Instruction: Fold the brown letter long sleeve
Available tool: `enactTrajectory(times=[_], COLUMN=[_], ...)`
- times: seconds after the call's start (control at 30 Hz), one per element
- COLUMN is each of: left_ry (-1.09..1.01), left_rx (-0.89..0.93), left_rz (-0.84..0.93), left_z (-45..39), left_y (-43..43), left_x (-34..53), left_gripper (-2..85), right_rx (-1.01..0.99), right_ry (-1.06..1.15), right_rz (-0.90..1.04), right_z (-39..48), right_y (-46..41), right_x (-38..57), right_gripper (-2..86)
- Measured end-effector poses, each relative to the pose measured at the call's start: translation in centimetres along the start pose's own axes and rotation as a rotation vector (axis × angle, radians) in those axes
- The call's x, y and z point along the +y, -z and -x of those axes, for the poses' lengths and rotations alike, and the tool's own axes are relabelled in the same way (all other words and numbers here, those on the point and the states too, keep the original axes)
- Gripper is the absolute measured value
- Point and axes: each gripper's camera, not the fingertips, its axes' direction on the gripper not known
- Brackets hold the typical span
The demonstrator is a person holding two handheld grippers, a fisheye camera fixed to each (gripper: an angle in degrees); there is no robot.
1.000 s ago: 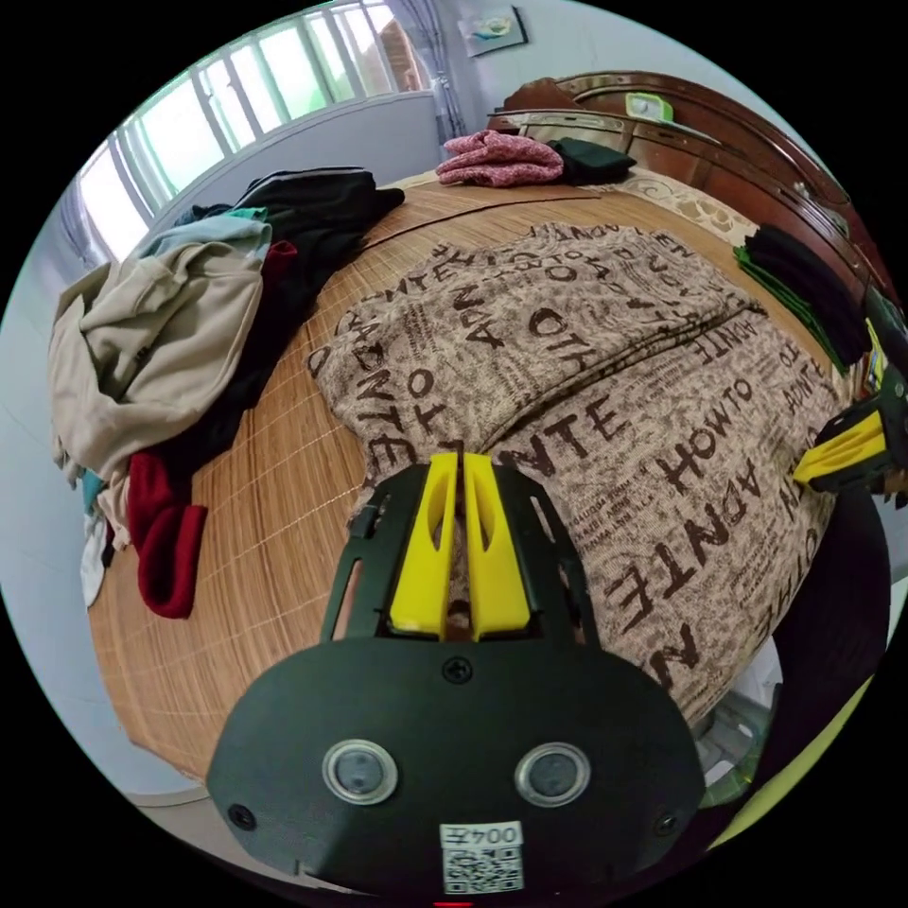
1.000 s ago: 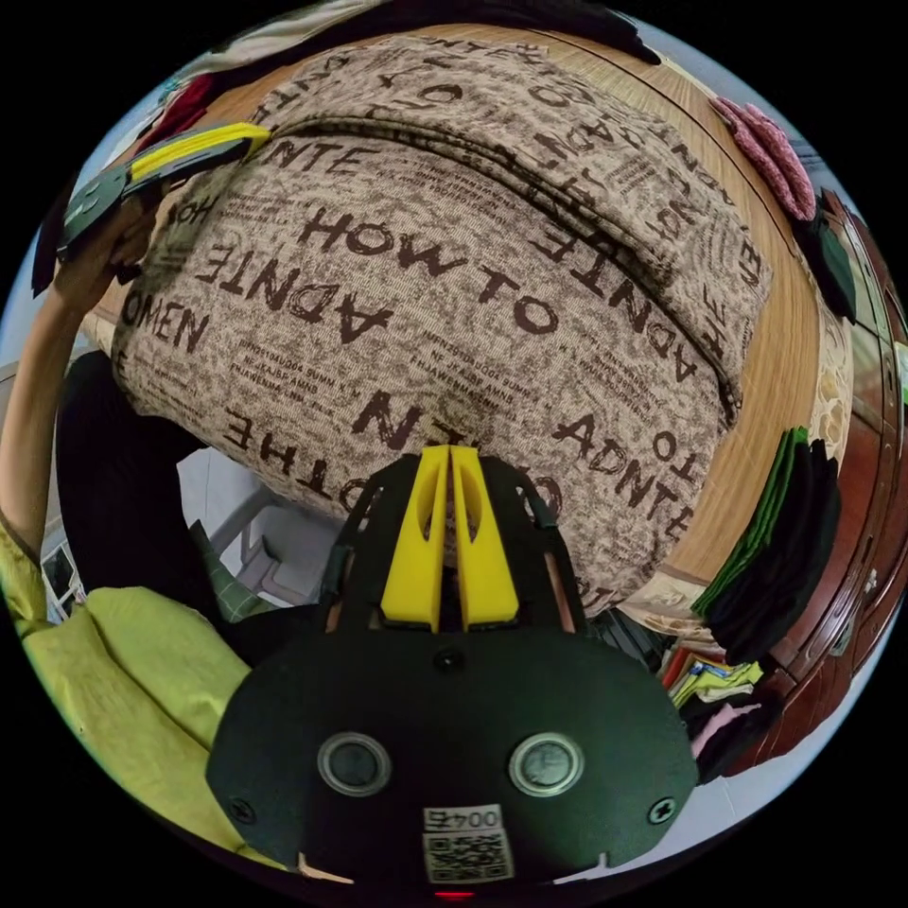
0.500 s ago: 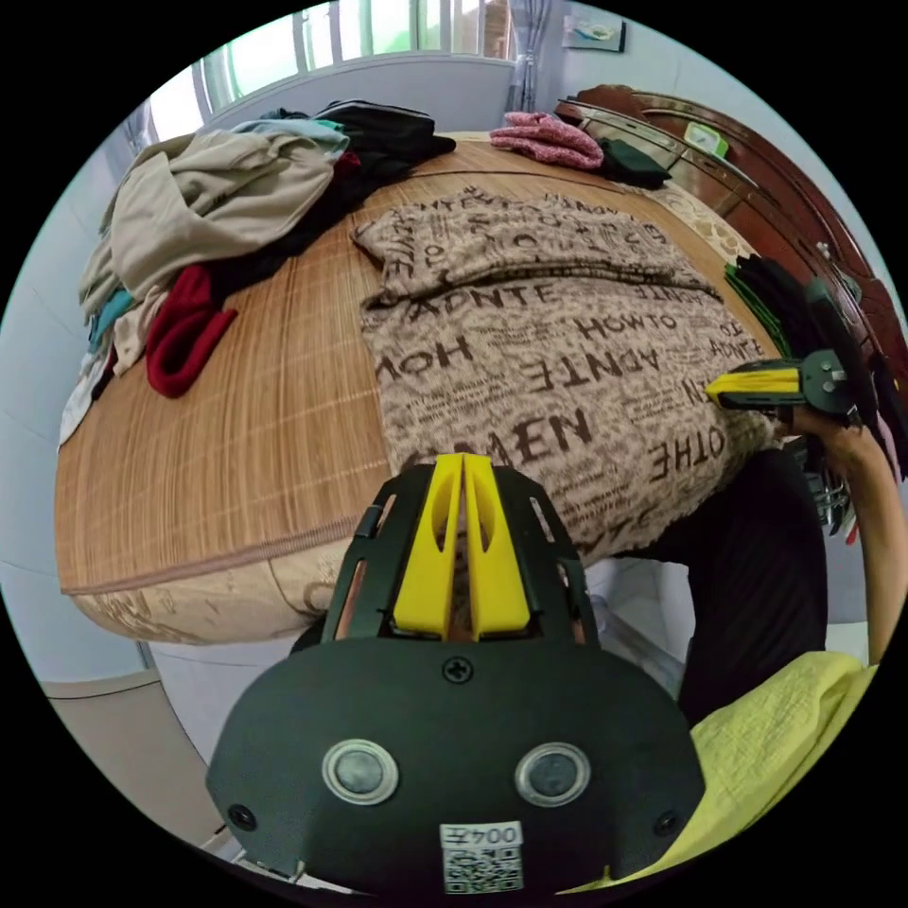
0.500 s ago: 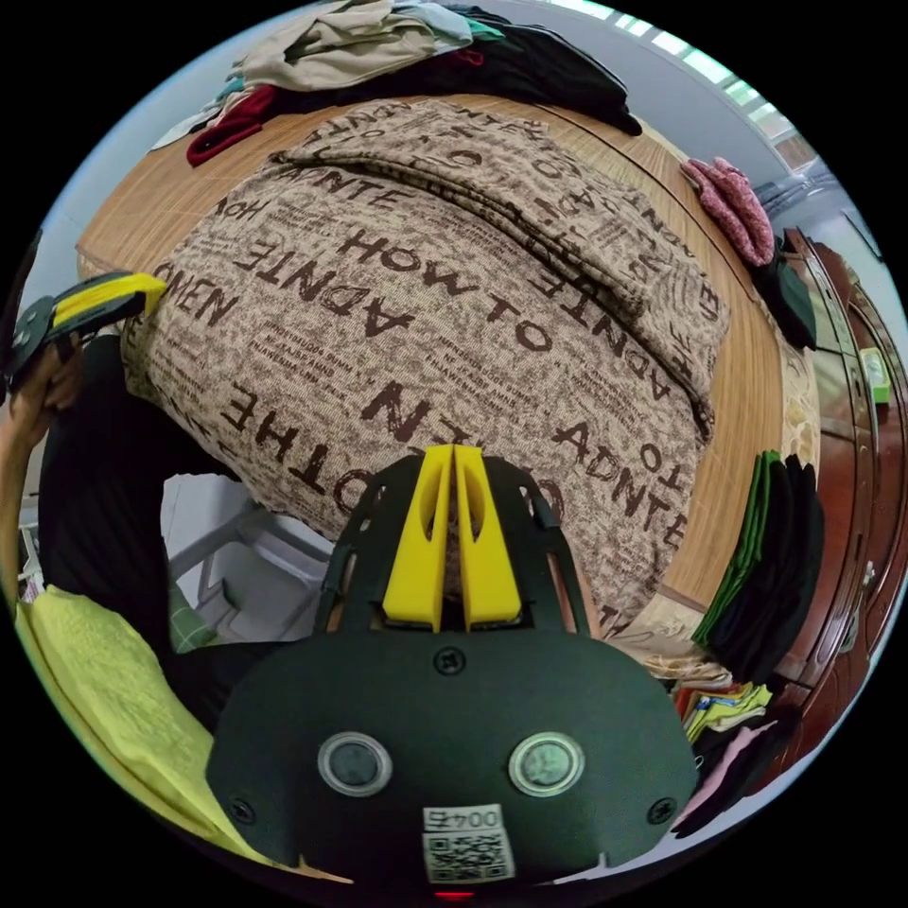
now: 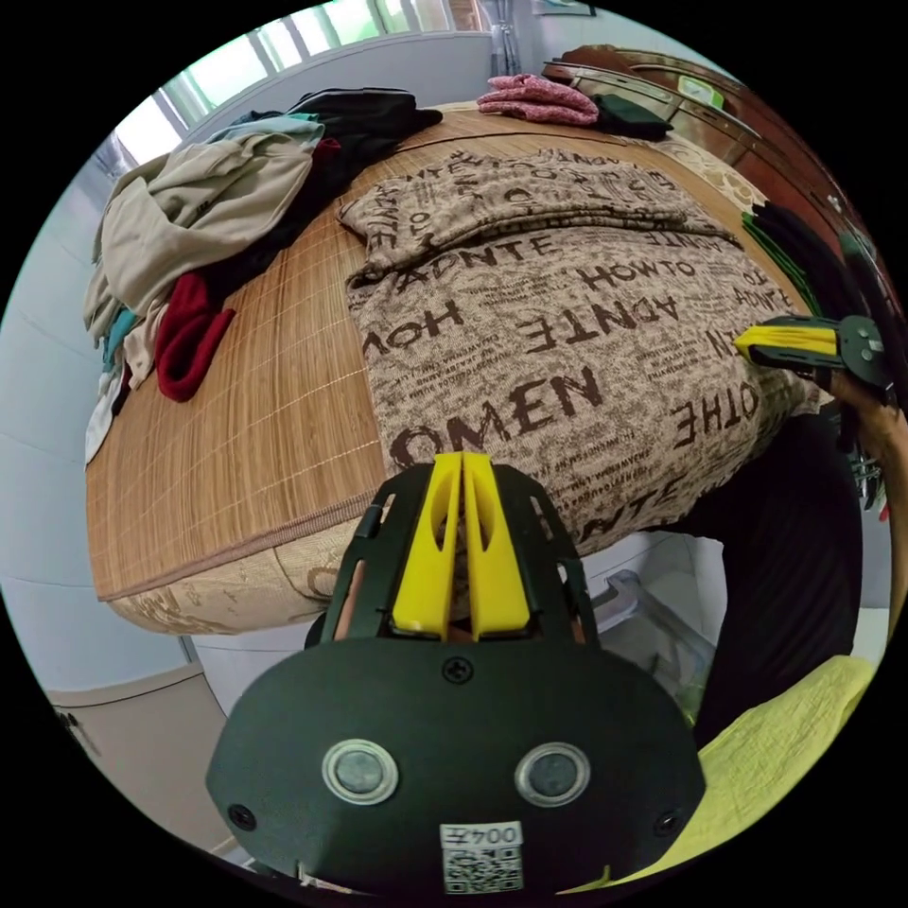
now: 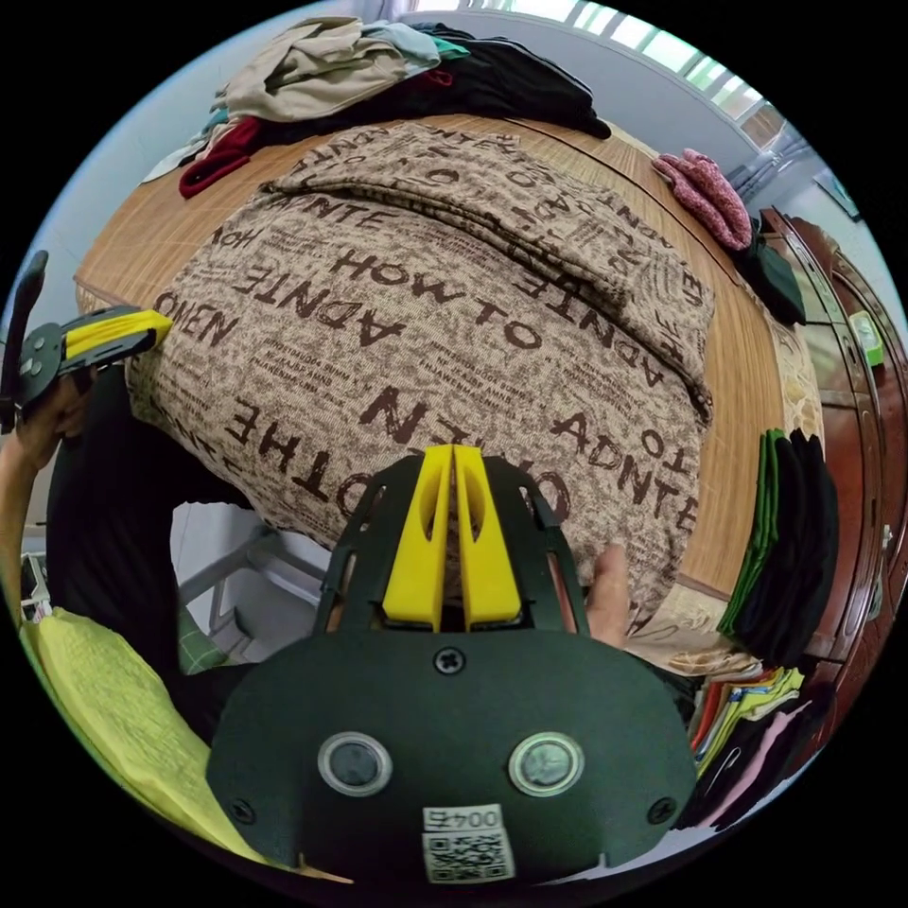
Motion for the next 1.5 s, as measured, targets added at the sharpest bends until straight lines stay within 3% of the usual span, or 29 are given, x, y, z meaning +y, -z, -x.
enactTrajectory(times=[0.57, 0.73, 0.93, 1.23, 1.33, 1.5], left_ry=[0.115, 0.192, 0.268, 0.113, 0.079, 0.127], left_rx=[0.120, 0.250, 0.352, 0.205, 0.104, 0.153], left_rz=[-0.042, -0.107, -0.188, -0.117, 0.004, -0.016], left_z=[5.0, 8.7, 14.5, 12.7, 12.8, 15.4], left_y=[-4.4, -5.1, -6.7, -12.4, -16.1, -17.4], left_x=[4.7, 5.3, -1.2, -13.8, -14.7, -14.0], left_gripper=[0.6, 0.6, 0.6, 0.4, 0.6, 0.7], right_rx=[-0.299, -0.297, -0.375, -0.400, -0.415, -0.388], right_ry=[-0.211, -0.241, -0.285, -0.288, -0.294, -0.270], right_rz=[-0.108, -0.170, -0.255, -0.251, -0.243, -0.224], right_z=[-6.0, -6.9, -9.2, -11.0, -11.6, -11.9], right_y=[3.0, 3.1, 3.1, 3.8, 3.9, 4.4], right_x=[9.5, 11.9, 14.8, 16.3, 16.6, 16.6], right_gripper=[8.6, 7.8, 5.7, 5.1, 5.0, 4.9])
